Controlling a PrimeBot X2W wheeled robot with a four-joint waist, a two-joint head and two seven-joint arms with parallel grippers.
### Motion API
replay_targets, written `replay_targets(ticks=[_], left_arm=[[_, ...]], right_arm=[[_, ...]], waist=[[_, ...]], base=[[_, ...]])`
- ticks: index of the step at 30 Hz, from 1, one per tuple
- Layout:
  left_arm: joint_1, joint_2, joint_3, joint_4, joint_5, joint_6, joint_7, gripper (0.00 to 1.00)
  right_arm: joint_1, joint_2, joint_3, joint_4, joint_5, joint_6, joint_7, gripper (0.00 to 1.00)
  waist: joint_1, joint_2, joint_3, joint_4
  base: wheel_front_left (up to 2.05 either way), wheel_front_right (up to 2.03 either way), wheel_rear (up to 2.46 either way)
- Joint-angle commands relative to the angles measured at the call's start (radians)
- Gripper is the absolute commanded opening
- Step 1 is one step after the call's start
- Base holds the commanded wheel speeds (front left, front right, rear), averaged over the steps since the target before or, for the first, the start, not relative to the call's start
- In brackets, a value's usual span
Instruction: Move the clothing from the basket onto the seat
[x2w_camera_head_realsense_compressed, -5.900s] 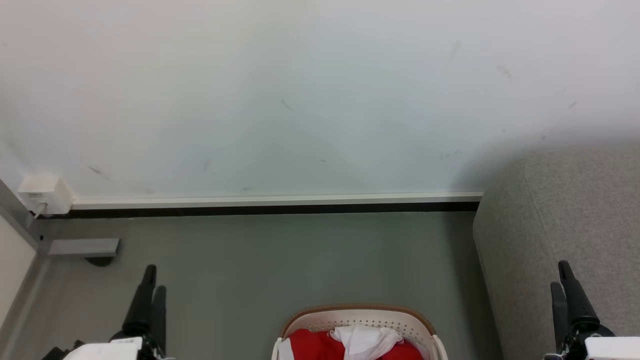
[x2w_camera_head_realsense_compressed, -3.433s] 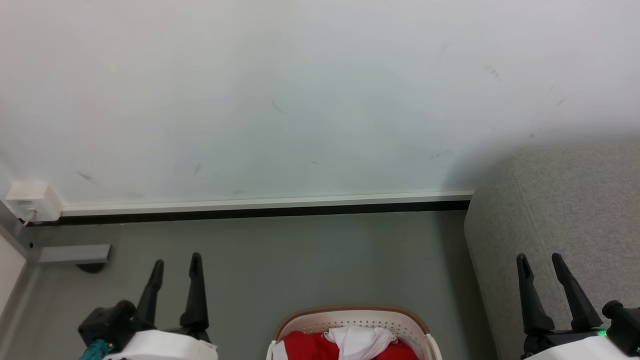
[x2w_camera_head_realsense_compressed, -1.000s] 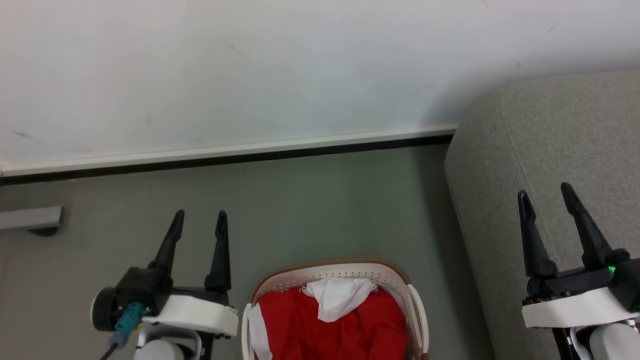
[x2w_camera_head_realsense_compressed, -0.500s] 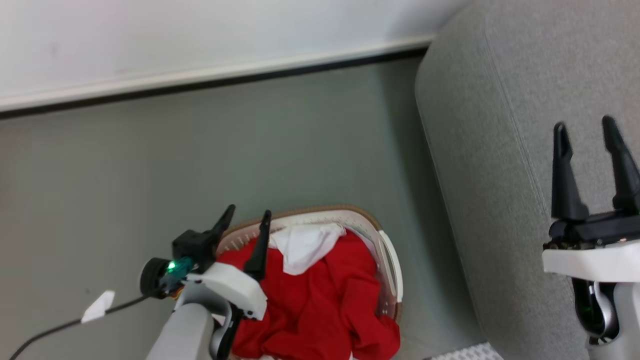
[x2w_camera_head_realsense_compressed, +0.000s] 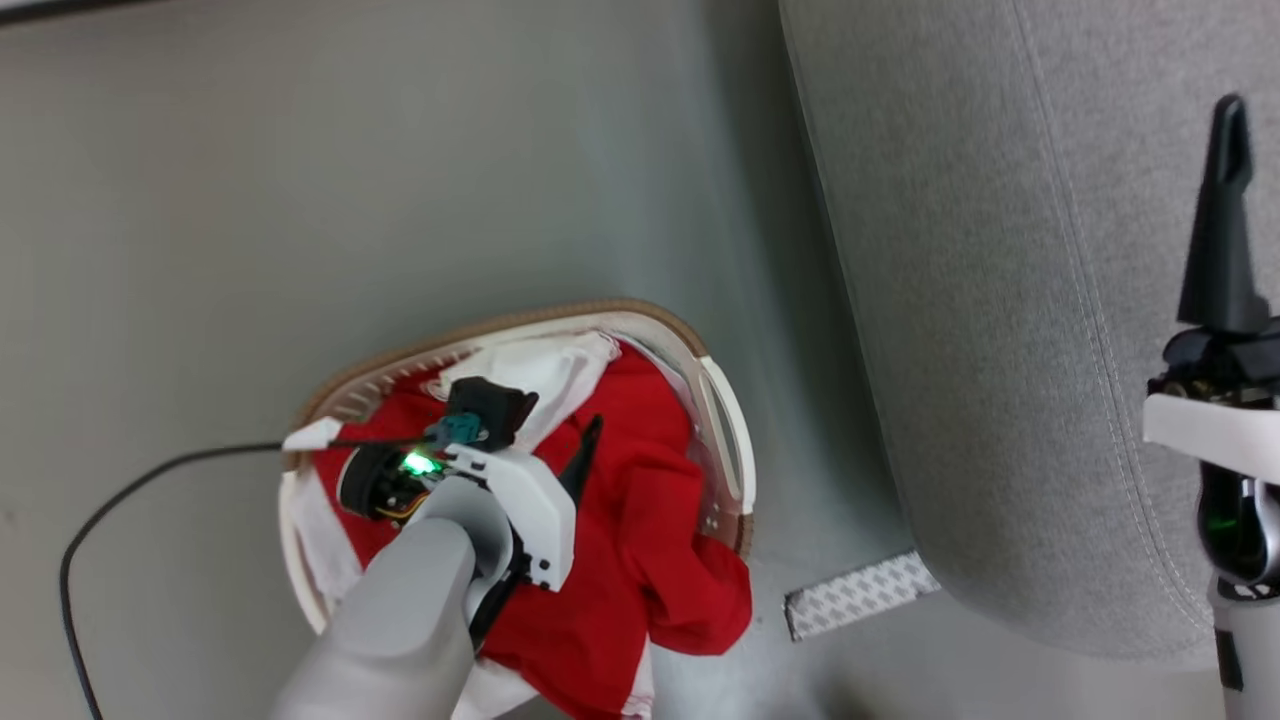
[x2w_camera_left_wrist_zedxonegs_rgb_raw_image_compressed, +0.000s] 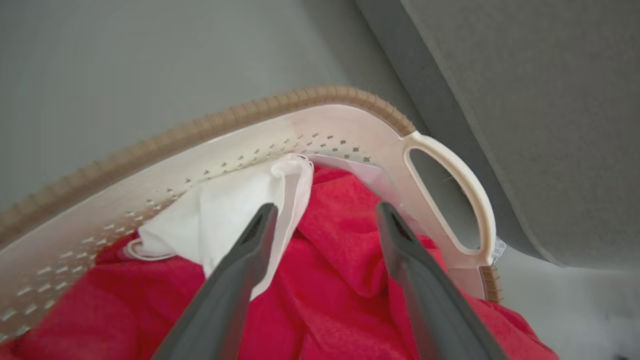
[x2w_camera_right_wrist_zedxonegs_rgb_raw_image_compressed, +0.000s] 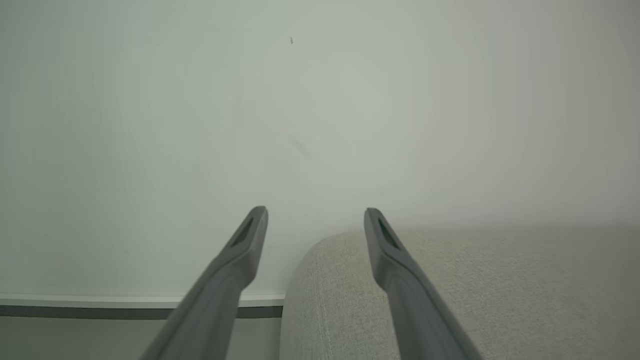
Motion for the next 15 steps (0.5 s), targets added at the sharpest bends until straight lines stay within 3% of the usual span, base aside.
replay_targets(ticks=[1, 15], left_arm=[[-0.029, 0.008, -0.031, 0.03, -0.023, -0.003, 0.023, 1.0], [-0.195, 0.037, -0.192, 0.241, -0.162, -0.004, 0.199, 1.0]], right_arm=[[-0.025, 0.01, -0.015, -0.014, 0.01, -0.002, -0.003, 1.0], [-0.116, 0.068, -0.001, -0.073, 0.037, -0.002, -0.003, 1.0]], waist=[[-0.0003, 0.0, 0.076, -0.049], [-0.0003, 0.0, 0.259, -0.152]], base=[[0.0, 0.0, 0.0], [0.0, 0.0, 0.0]])
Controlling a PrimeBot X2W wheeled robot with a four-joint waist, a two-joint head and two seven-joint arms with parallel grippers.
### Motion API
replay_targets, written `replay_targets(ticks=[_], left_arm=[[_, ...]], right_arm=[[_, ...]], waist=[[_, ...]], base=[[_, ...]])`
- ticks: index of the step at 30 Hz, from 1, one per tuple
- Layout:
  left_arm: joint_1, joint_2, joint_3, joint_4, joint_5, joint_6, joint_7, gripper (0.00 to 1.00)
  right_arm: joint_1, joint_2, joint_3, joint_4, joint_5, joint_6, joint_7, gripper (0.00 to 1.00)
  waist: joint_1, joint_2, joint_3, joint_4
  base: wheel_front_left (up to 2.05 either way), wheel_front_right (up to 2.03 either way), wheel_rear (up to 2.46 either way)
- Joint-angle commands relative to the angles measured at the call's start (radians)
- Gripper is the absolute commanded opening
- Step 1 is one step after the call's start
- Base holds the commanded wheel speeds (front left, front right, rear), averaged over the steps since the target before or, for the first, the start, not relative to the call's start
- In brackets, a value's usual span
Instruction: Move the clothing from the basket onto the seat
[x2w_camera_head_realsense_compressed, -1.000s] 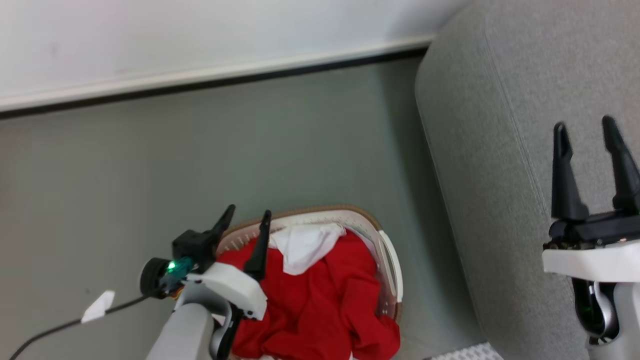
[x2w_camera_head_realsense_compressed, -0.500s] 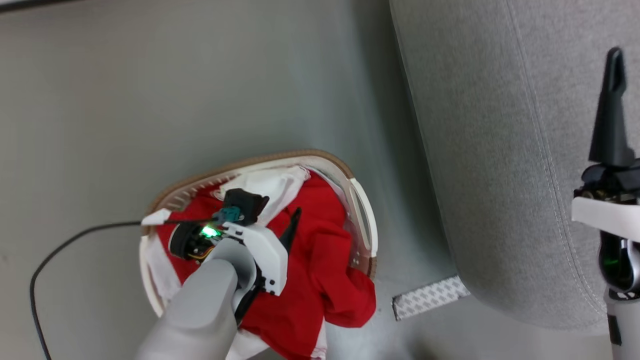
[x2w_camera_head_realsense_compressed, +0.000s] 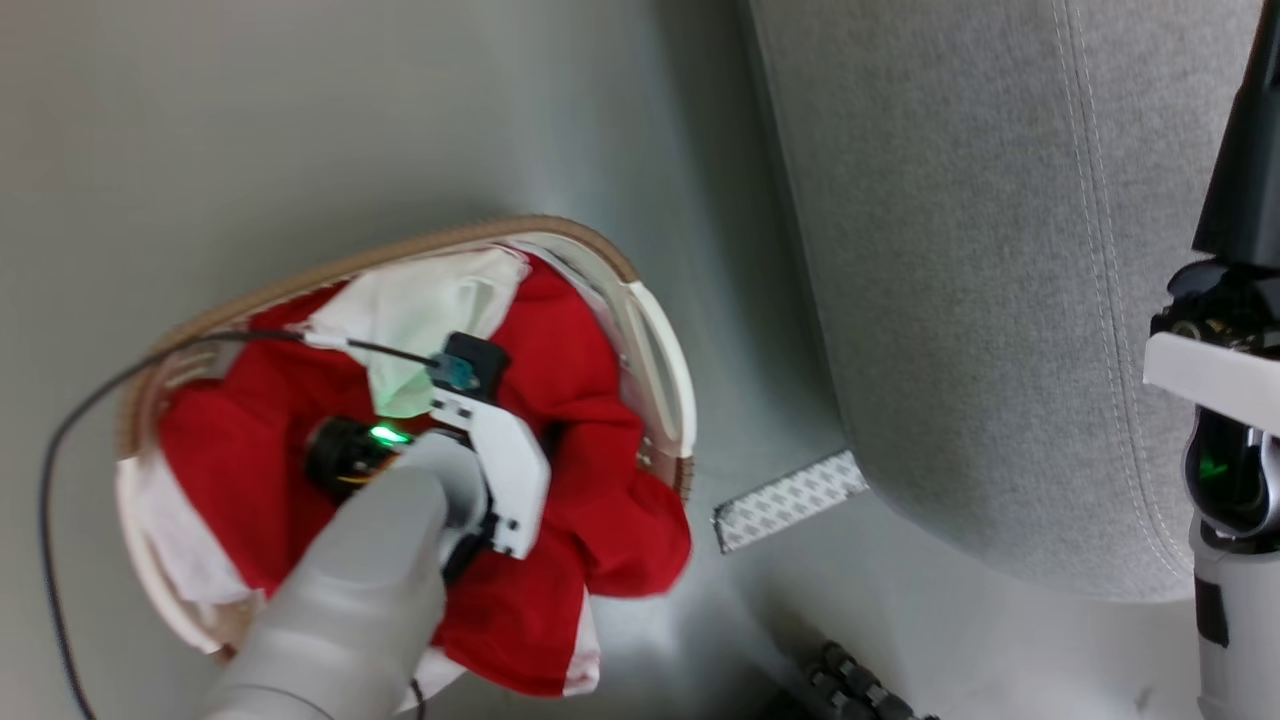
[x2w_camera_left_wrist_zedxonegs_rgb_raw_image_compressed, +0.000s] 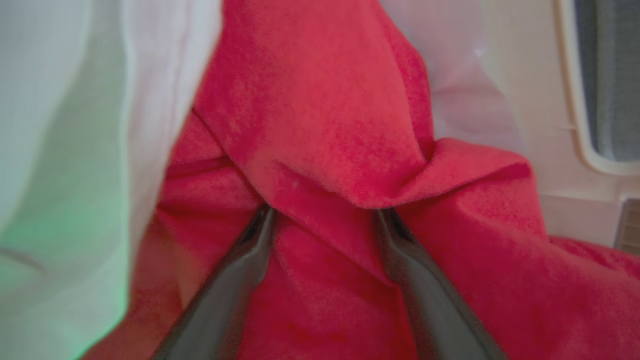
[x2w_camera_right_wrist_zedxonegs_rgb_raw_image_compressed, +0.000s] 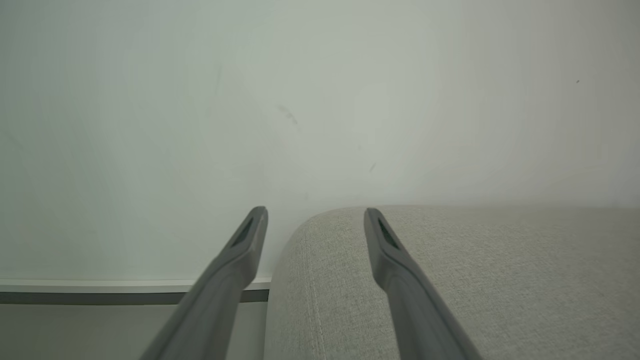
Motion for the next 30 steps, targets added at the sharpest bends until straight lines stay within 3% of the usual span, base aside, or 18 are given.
replay_targets(ticks=[1, 9, 14, 15, 23, 30], left_arm=[[-0.022, 0.02, -0.015, 0.027, -0.009, -0.003, 0.022, 1.0], [-0.049, 0.024, -0.072, 0.09, 0.006, -0.003, 0.136, 1.0], [-0.05, 0.019, -0.096, 0.077, -0.021, -0.003, 0.134, 1.0], [-0.052, 0.021, -0.1, 0.071, -0.03, -0.003, 0.126, 0.0], [-0.054, 0.048, -0.121, 0.047, -0.089, -0.003, 0.024, 0.0], [0.004, 0.018, -0.163, -0.001, -0.154, -0.003, -0.065, 0.0]], right_arm=[[-0.023, 0.008, -0.003, -0.014, 0.014, -0.002, -0.003, 1.0], [-0.011, 0.013, -0.011, -0.056, 0.058, -0.002, -0.003, 1.0], [-0.013, 0.013, -0.003, -0.064, 0.063, -0.002, -0.003, 1.0], [-0.015, 0.013, -0.001, -0.063, 0.063, -0.002, -0.003, 1.0], [-0.039, 0.013, 0.013, -0.034, 0.068, -0.002, -0.003, 1.0], [0.001, 0.013, 0.001, -0.011, 0.003, -0.002, -0.003, 1.0]], waist=[[-0.0003, -0.0001, 0.04, -0.036], [-0.0003, -0.0001, 0.061, -0.028], [-0.0003, -0.0001, 0.064, -0.027], [-0.0003, -0.0001, 0.063, -0.027], [-0.0003, -0.0001, 0.02, -0.036], [-0.0003, -0.0001, -0.126, 0.03]], base=[[0.0, 0.0, 0.0], [0.0, 0.0, 0.0], [0.0, 0.0, 0.0], [0.0, 0.0, 0.0], [0.0, 0.0, 0.0], [0.0, 0.0, 0.0]])
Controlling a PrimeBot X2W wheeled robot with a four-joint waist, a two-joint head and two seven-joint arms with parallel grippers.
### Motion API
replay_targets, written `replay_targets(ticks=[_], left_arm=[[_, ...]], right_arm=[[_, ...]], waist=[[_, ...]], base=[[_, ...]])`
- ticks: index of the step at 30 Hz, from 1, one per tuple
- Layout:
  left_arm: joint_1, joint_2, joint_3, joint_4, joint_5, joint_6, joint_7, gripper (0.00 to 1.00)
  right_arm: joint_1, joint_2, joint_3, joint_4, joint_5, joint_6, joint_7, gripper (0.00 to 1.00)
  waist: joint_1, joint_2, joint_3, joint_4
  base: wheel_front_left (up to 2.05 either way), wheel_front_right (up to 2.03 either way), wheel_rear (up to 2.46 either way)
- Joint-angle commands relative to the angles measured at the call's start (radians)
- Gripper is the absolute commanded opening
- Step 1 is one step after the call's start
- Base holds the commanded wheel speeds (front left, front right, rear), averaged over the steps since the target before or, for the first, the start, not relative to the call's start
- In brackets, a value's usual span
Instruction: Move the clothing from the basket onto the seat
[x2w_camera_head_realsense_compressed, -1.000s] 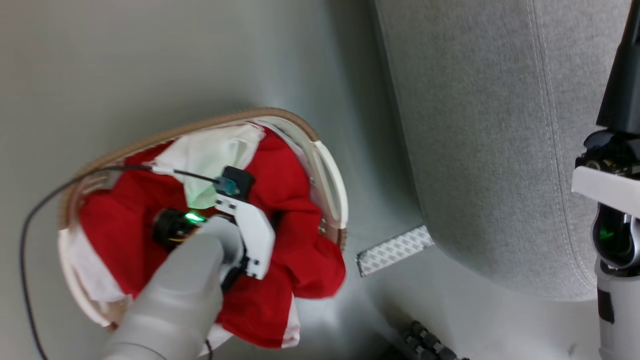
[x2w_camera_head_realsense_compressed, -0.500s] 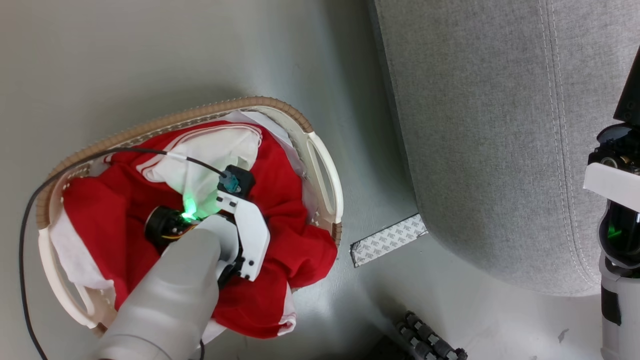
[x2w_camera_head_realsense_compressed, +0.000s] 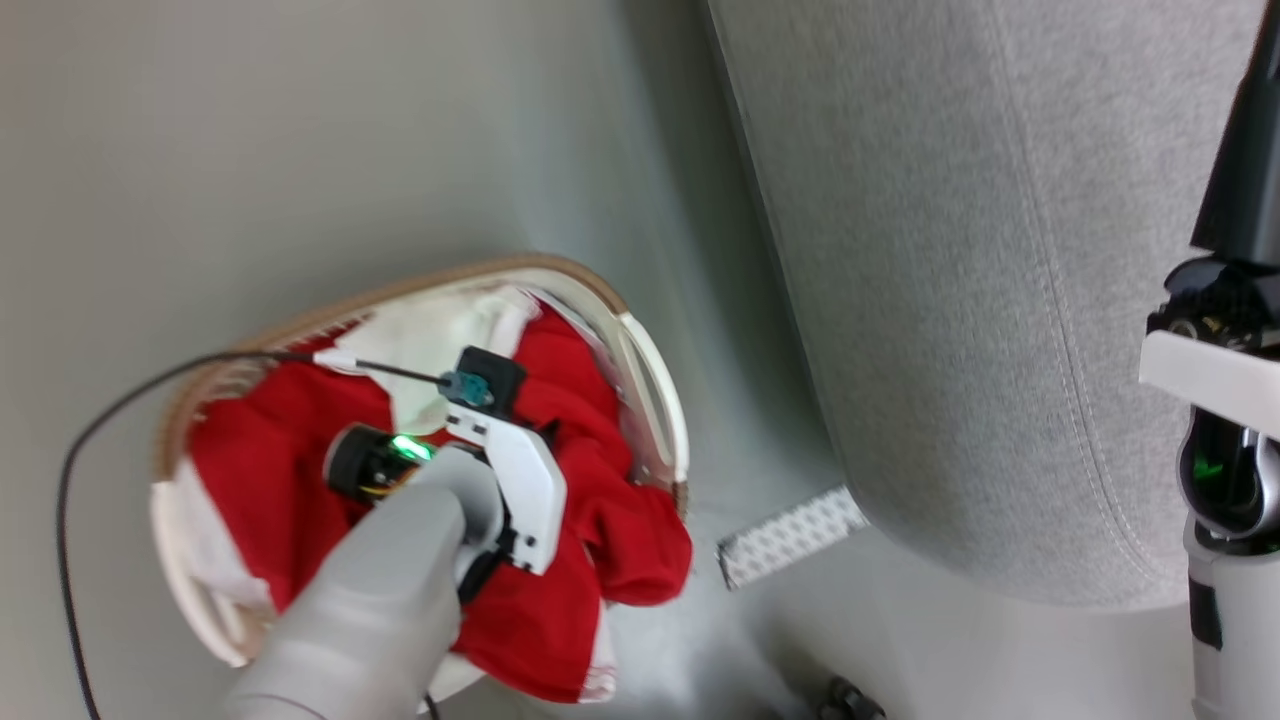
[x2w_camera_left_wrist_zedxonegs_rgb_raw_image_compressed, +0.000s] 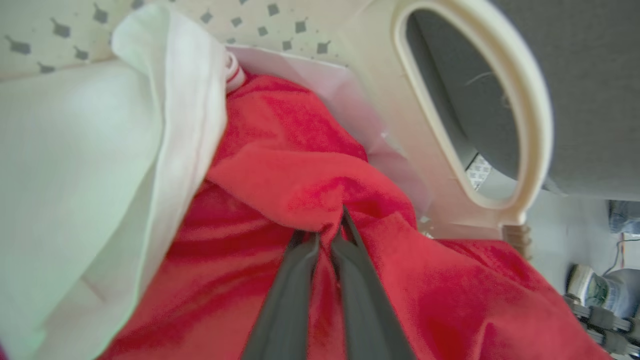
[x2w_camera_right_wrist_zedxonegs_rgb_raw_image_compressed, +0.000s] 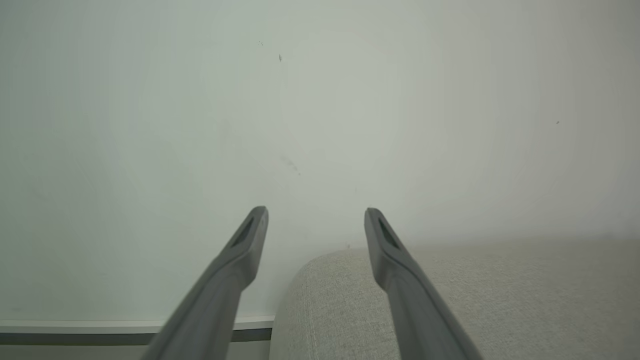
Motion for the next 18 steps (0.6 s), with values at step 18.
replay_targets(ticks=[18], left_arm=[[0.178, -0.014, -0.123, -0.228, -0.25, -0.003, -0.239, 0.0]], right_arm=[[0.223, -0.116, 0.013, 0.101, -0.037, -0.002, -0.003, 1.0]], waist=[[-0.0001, 0.0, -0.505, 0.29]], base=[[0.0, 0.0, 0.0]])
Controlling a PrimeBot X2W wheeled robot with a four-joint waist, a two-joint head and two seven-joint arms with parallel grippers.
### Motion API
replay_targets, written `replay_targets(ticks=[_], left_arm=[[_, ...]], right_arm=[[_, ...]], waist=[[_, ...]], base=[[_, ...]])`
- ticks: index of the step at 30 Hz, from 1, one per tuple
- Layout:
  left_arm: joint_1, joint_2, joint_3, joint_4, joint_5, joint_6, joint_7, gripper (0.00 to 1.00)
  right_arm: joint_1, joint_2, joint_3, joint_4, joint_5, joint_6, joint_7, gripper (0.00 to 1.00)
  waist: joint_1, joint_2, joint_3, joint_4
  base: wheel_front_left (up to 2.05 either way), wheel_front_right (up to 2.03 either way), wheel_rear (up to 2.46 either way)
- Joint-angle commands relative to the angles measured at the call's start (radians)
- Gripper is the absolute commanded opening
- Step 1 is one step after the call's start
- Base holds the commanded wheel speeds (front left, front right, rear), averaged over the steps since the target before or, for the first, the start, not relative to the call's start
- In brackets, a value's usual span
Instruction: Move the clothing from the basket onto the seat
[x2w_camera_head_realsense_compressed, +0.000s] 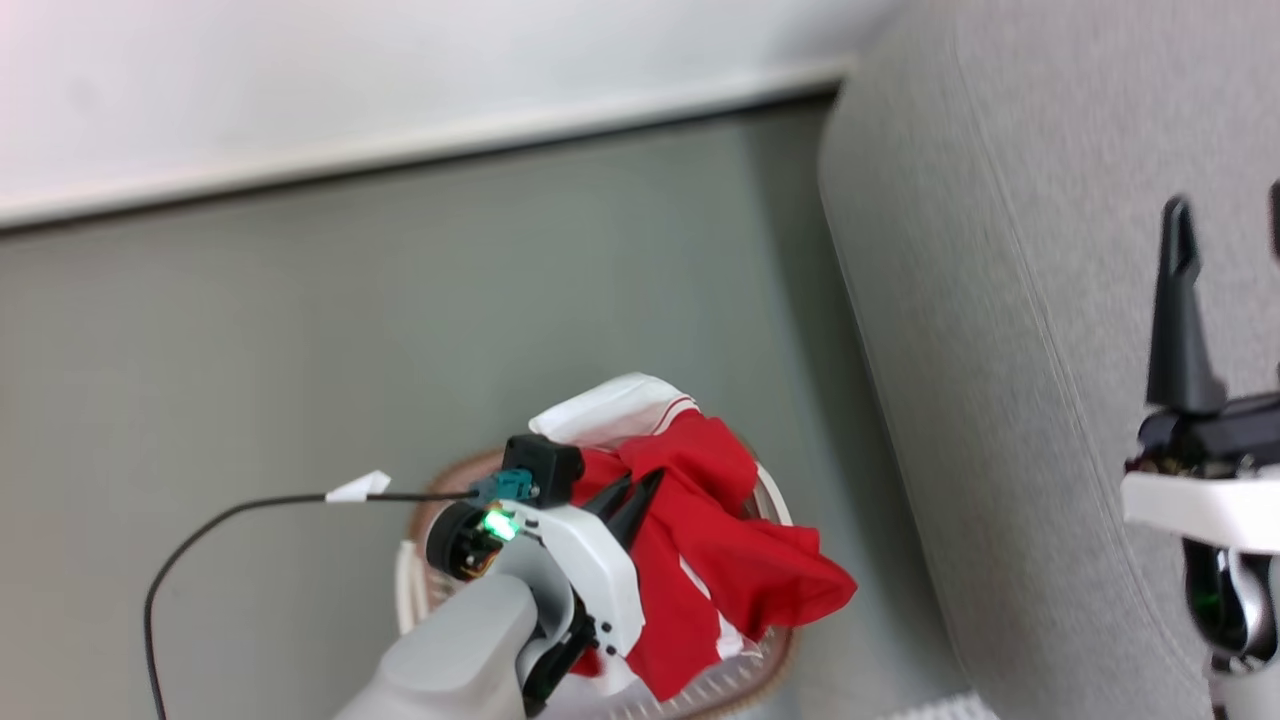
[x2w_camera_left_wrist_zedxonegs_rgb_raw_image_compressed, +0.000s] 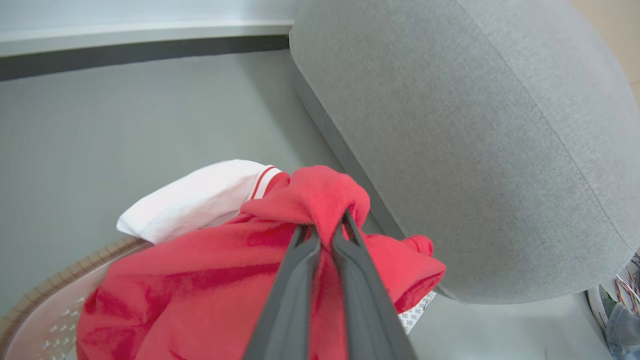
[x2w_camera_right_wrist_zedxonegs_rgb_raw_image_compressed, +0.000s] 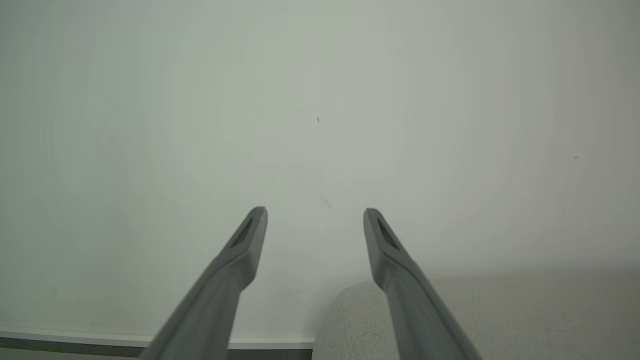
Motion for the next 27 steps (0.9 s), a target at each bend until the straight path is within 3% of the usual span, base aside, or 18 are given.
replay_targets(ticks=[1, 5, 12, 18, 27], left_arm=[[0.023, 0.01, 0.0, -0.018, -0.016, -0.003, -0.01, 0.0], [0.057, 0.044, 0.049, -0.111, -0.003, -0.003, -0.017, 0.0], [0.14, 0.106, 0.187, -0.348, 0.082, 0.037, -0.017, 0.0], [0.191, 0.142, 0.263, -0.524, 0.135, 0.068, -0.017, 0.0], [0.187, 0.186, 0.297, -0.676, 0.153, 0.115, 0.003, 0.0]], right_arm=[[0.03, -0.01, 0.005, 0.011, 0.005, -0.002, -0.003, 1.0], [0.09, -0.015, 0.033, 0.034, 0.013, -0.002, -0.003, 1.0], [0.168, -0.006, 0.059, 0.057, 0.028, -0.002, -0.003, 1.0], [0.219, 0.007, 0.077, 0.071, 0.035, -0.002, -0.003, 1.0], [0.252, 0.018, 0.115, 0.07, 0.045, -0.002, -0.003, 1.0]], waist=[[0.0002, 0.0, -0.132, 0.087], [0.0002, 0.0, -0.234, 0.11], [0.0002, 0.0, -0.345, 0.126], [0.0002, 0.0, -0.409, 0.129], [0.0002, 0.0, -0.435, 0.121]], base=[[0.0, 0.0, 0.0], [0.0, 0.0, 0.0], [0.0, 0.0, 0.0], [0.0, 0.0, 0.0], [0.0, 0.0, 0.0]])
